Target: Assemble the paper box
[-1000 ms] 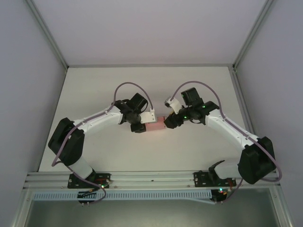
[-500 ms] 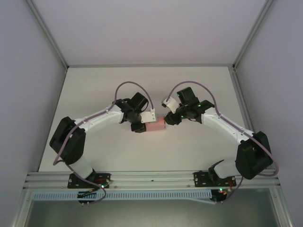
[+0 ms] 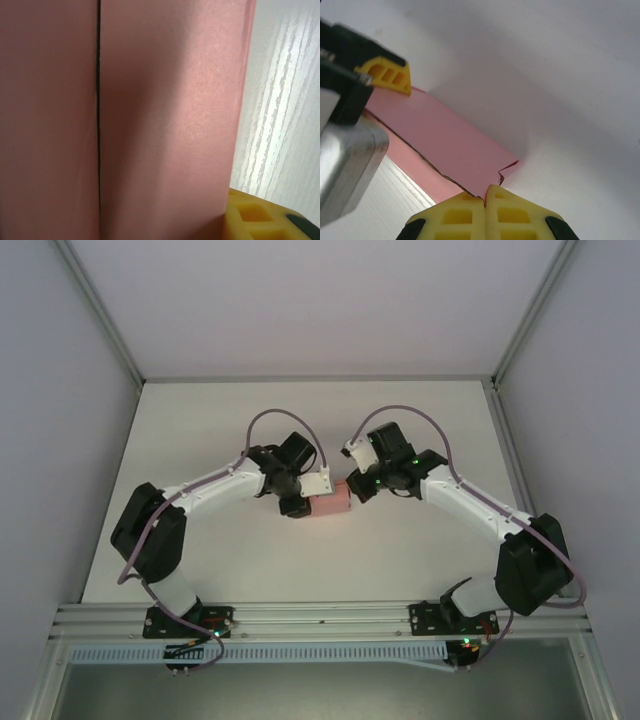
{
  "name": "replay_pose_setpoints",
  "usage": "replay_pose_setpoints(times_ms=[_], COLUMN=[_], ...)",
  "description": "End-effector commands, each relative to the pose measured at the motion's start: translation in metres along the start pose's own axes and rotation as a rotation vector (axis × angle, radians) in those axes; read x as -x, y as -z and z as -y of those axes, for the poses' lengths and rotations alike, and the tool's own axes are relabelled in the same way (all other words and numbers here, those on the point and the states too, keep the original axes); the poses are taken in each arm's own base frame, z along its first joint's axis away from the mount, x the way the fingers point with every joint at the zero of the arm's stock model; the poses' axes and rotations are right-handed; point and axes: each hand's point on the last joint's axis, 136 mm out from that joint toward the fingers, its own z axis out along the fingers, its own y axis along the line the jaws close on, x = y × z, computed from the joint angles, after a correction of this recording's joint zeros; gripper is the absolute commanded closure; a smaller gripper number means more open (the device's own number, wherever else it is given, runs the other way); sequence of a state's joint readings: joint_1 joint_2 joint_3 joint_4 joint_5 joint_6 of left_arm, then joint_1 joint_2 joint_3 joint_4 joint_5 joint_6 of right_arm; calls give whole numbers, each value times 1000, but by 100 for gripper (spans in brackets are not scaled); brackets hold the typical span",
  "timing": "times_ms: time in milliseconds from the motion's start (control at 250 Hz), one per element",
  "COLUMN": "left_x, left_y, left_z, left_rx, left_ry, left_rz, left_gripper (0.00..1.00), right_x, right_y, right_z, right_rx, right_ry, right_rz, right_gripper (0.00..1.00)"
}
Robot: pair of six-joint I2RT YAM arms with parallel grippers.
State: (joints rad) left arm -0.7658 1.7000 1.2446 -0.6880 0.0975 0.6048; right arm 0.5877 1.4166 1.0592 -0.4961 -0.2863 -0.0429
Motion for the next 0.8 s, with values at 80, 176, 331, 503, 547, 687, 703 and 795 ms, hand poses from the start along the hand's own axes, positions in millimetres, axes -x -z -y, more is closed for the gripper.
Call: replay_pose_setpoints(times_ms=[80, 176, 331, 503, 547, 687, 703, 795], left_x=[1, 3, 8, 10, 10, 14, 14, 19], left_y=[-12, -14, -12, -11, -11, -10, -9, -7], left_z=[-7, -7, -8, -9, -8, -11, -11, -14], left_rx=[7, 5, 5, 10, 7, 19, 20, 30], left_ry=[45, 46, 42, 46, 47, 56, 57, 61], left_rz=[-43, -44, -28, -15, -15, 1, 3, 21], left_gripper=[58, 58, 59, 58, 58, 57, 56, 54], right_x=[20, 19, 10, -5, -9, -29, -29, -34], right_y=[2, 2, -3, -19, -21, -29, -30, -32], right_z=[-29, -25, -11, -6, -5, 4, 2, -1], right_rx=[116, 89, 22, 37, 35, -3, 8, 9], right_ry=[-374, -437, -458, -370, -333, -298, -294, -251], right_rz=[80, 80, 75, 166, 189, 204, 206, 221], right_gripper=[100, 100, 99, 100, 100, 100, 100, 100])
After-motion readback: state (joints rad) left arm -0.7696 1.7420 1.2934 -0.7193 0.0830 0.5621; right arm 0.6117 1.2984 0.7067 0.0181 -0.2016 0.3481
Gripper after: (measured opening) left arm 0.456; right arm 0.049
